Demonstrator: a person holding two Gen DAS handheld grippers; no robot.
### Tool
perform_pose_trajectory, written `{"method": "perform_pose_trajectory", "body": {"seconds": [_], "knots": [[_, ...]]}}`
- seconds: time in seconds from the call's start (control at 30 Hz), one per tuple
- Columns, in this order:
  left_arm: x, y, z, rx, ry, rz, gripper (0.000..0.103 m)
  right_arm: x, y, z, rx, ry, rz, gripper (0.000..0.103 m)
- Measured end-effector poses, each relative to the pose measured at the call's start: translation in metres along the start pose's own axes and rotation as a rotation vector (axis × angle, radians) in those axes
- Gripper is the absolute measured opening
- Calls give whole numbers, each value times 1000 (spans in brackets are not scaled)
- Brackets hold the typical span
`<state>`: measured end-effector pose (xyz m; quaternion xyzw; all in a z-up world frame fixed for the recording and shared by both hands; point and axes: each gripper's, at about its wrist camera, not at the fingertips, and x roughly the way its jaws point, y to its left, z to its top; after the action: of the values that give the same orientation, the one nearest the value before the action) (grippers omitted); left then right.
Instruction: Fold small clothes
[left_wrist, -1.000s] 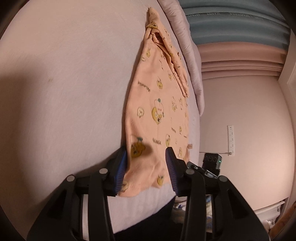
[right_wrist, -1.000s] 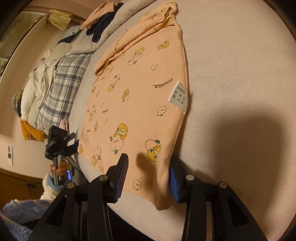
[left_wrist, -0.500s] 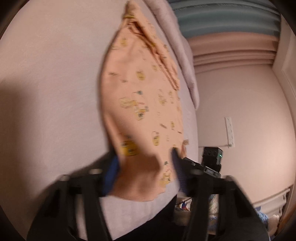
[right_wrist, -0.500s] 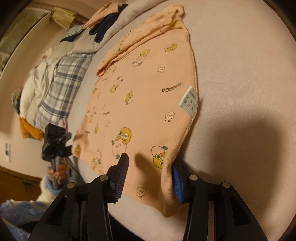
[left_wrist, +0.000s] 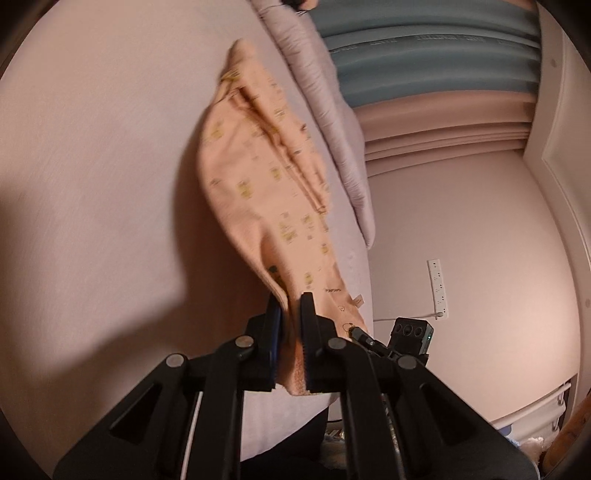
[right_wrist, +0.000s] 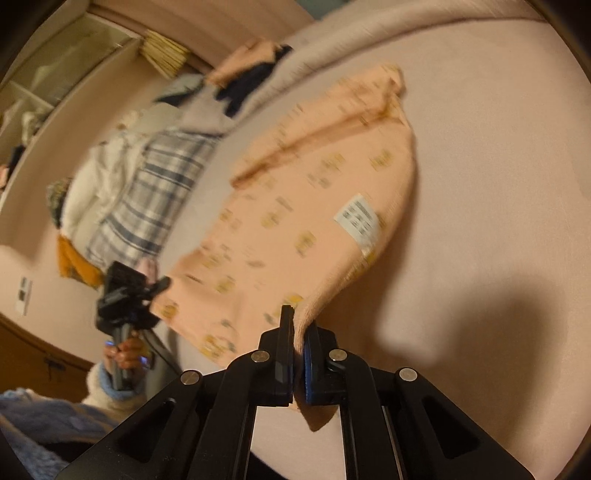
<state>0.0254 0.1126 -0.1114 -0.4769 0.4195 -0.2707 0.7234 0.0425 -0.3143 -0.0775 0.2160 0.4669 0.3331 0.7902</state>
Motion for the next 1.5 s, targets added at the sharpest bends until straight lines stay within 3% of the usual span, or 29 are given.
{"method": "perform_pose_trajectory", "body": {"seconds": [0.13, 0.37, 0.6, 0.93, 1.23, 1.37, 1.43, 1.47, 1.5], "knots": [[7, -20, 19, 38, -27, -49, 6, -4, 6, 14, -9, -54, 62, 6], [21, -23, 52, 8, -61, -109, 6, 1, 4, 45, 23, -128, 127, 6], [24, -26, 107, -26, -138, -134, 5, 4, 0, 102, 36, -219, 160, 6], [47, -22, 199, -59, -190, -62, 5, 45, -32, 188, 118, -252, 131, 6], [89, -1, 259, -108, -170, 50, 4, 91, -71, 240, 246, -202, 52, 6], [91, 2, 270, -124, -159, 69, 5, 105, -103, 260, 436, -209, 22, 6], [84, -2, 267, -106, -157, 70, 5, 114, -125, 262, 552, -184, 13, 24], [81, -4, 266, -98, -155, 69, 6, 115, -131, 261, 579, -177, -10, 40], [74, -6, 261, -85, -149, 75, 10, 113, -137, 258, 603, -179, -39, 44]]}}
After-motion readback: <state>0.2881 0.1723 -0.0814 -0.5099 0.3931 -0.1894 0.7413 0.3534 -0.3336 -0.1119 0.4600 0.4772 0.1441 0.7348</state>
